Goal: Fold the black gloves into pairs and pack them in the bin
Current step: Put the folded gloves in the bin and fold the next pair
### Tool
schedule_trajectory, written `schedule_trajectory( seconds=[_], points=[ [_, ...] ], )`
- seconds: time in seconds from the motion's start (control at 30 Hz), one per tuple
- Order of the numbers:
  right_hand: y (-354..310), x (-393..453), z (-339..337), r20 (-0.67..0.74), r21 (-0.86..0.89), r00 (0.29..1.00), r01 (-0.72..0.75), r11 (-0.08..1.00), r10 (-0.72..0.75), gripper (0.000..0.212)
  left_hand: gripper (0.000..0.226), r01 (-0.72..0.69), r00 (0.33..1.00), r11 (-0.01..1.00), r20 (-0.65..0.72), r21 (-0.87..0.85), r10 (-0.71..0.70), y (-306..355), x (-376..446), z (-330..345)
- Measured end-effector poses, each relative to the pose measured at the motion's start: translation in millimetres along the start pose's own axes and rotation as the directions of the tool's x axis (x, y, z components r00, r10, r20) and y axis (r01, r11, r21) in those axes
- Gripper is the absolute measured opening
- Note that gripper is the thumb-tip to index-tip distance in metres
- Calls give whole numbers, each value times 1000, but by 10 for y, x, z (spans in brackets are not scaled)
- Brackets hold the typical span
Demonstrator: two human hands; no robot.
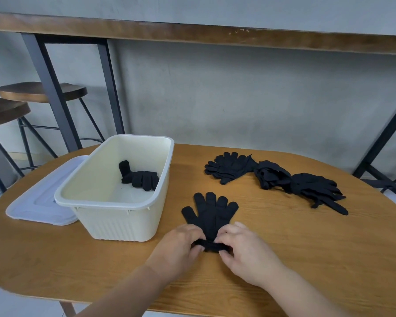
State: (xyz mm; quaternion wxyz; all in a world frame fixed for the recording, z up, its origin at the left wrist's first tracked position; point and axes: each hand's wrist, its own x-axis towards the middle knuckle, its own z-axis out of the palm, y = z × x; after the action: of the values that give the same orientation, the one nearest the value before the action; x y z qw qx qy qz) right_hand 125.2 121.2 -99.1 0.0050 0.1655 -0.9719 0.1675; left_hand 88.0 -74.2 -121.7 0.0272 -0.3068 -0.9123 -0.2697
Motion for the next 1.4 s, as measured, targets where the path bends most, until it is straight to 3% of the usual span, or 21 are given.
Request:
schedule_trajectory(
  seconds=[0.13, 0.23, 0.33, 0.47, 0.67, 0.83, 0.97, 1.0, 1.13, 1.3, 1.4],
  points=[
    [12, -17, -37, 69, 106, 996, -64, 992, 56, 27, 14, 57, 998, 996, 38, -67, -54, 25, -73, -33],
    [18, 34, -103, 145, 359, 964, -262, 896, 224, 14, 6, 174, 984, 971, 64, -165, -166, 45, -38, -93],
    [39, 128, -95, 164, 469, 936, -351, 811, 311, 8, 12, 252, 967, 943, 84, -217, -240, 64, 74, -126],
    [57, 244, -29, 156, 513, 893, -439, 738, 423, 12, 14, 335, 942, 920, 105, -203, -320, 52, 228, -81],
    [70, 354, 63, 97, 469, 855, -491, 734, 510, 16, 14, 390, 920, 913, 93, -119, -381, 48, 365, 15],
    [63, 365, 117, -38, 269, 866, -471, 840, 498, 19, 16, 356, 933, 934, 39, 44, -357, 55, 387, 54],
    [-16, 337, 119, -144, 99, 939, -301, 949, 313, 18, 9, 239, 970, 959, 10, 153, -243, 108, 379, 44],
    [-32, 320, 121, -144, 62, 956, -249, 966, 256, 17, 6, 185, 981, 964, 20, 190, -193, 101, 370, 39],
    [15, 222, 146, -108, 36, 984, -141, 989, 145, 26, 30, 26, 1000, 962, 7, 270, -28, 40, 273, 32],
    [40, 82, 88, -18, 29, 996, -86, 996, 87, 43, 46, -36, 998, 979, 48, 200, 27, 32, 83, 18],
    [30, 98, 46, -22, -7, 997, -80, 997, 80, 42, 38, -52, 998, 978, 32, 200, 46, 48, 89, 1]
  ],
)
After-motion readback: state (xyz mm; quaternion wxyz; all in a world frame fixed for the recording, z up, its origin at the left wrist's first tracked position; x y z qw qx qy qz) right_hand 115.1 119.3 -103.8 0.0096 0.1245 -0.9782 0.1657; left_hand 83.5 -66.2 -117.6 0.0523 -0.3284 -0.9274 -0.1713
